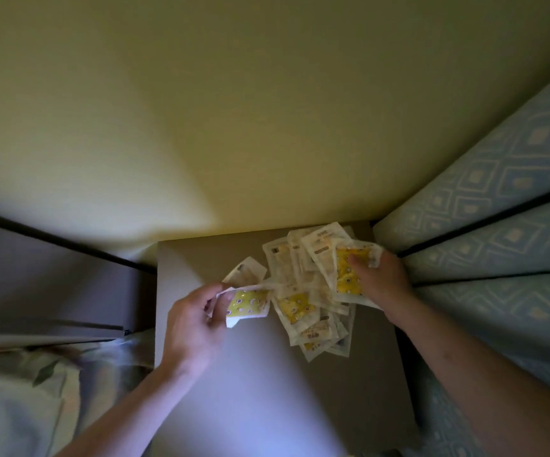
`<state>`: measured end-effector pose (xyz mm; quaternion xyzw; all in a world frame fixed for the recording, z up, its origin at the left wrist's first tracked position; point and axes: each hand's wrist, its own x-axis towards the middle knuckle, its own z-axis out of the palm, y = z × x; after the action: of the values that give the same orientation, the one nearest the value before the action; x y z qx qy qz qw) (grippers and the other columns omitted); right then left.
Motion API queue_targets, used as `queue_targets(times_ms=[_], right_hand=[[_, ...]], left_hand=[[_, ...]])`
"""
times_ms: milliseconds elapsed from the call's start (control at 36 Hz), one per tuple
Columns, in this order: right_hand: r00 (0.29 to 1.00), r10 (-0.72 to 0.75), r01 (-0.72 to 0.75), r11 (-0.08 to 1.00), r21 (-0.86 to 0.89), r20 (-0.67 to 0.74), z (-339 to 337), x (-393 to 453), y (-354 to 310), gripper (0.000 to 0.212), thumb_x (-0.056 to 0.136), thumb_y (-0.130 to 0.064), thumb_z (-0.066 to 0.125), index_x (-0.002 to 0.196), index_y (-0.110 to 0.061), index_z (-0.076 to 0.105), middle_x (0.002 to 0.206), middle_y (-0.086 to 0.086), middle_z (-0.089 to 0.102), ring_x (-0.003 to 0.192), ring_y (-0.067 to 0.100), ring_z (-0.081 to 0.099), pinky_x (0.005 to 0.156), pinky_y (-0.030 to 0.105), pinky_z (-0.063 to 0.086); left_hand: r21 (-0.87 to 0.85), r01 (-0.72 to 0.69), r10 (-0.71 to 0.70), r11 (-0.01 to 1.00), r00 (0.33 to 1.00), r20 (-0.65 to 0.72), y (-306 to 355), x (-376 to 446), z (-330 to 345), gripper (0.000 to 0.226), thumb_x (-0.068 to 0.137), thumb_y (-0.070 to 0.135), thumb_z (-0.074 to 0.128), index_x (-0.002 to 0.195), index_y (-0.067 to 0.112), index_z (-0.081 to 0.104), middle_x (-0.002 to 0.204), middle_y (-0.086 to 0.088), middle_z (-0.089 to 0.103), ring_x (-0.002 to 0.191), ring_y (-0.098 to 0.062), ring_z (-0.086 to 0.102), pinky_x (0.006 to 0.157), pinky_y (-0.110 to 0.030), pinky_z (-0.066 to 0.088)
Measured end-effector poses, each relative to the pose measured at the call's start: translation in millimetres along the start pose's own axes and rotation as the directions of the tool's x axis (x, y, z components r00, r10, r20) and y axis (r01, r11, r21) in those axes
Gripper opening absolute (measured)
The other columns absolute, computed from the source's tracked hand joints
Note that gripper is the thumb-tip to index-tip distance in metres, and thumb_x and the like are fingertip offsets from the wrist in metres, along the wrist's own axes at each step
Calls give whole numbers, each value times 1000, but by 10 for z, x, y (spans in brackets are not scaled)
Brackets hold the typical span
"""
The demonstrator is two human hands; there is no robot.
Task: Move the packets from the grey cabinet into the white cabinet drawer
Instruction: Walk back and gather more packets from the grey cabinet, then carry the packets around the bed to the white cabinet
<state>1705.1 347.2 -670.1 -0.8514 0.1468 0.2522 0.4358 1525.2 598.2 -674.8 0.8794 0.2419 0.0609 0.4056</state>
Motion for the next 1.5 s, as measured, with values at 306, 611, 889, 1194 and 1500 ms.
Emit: queue_targets(times_ms=[306,611,889,1194,1500], right_hand=[[995,93,-96,979,-182,-28,338,201,-41,50,94,-31,67,137,-7,58,134,15,61,121,37,59,91,39,52],[998,47,-44,996,-83,36,203,-651,83,26,95,-21,66,121,-16,65,110,1,66,102,24,62,81,32,50],[999,16,-15,999,-29,45,-339,-2058,-293,14,91,-18,72,105,-14,72,96,3,74,86,20,69,72,32,56],[958,-145,173,980,-97,249,-595,-3165,-718,7,85,-16,79,86,-15,72,84,4,76,79,25,72,76,44,60],[679,-275,463,880,-107,681,-412,-4008,-1134,9,90,-20,74,95,-27,71,91,-9,75,81,1,68,59,14,46]], left_hand=[[-137,201,-203,970,979,2,-245,-428,-343,32,93,52,54,92,23,69,66,-4,64,64,-32,58,58,-40,52],[-216,334,-329,918,942,59,158,-918,-780,23,94,19,68,75,33,68,56,9,61,51,-5,49,49,-17,37],[-138,359,-351,923,933,85,933,-1427,-1736,24,92,20,71,68,24,66,61,10,66,53,-5,57,48,-14,39],[-181,467,-482,865,875,-43,1573,-2433,-2548,17,95,34,66,81,31,74,76,13,72,76,4,67,60,-10,49],[-349,575,-673,740,632,-385,1760,-3740,-2673,23,95,38,65,75,29,71,69,12,68,64,-4,62,62,-24,48]])
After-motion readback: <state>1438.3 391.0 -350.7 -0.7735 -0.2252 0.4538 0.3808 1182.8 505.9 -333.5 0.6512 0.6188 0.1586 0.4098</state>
